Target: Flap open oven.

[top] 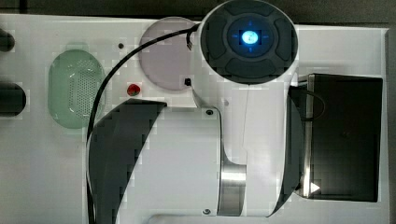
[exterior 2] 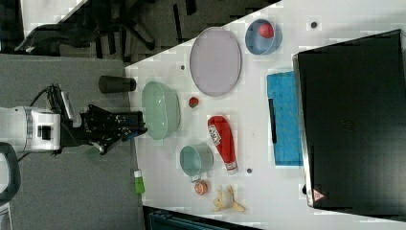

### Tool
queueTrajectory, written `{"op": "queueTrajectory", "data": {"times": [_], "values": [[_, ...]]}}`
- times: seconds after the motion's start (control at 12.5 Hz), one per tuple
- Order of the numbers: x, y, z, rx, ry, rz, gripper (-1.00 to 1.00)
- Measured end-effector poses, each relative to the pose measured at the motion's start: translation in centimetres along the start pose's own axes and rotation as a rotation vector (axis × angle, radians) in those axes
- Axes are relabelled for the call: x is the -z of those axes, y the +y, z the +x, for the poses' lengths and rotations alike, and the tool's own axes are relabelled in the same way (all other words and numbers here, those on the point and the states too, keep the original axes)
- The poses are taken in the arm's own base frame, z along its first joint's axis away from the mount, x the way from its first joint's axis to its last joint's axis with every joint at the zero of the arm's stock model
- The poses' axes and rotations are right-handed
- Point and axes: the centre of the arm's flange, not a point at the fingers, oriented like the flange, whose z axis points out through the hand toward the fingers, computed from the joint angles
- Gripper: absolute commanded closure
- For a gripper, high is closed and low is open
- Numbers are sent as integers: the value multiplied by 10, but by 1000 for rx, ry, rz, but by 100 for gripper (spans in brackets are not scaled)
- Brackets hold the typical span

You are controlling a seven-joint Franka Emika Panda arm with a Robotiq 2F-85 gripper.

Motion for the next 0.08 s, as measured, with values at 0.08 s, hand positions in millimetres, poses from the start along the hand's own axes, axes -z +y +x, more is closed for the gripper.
{"op": "queueTrajectory", "data": {"times": [0.08], "values": [[2, 0, -1, 1, 0, 2, 65]]}}
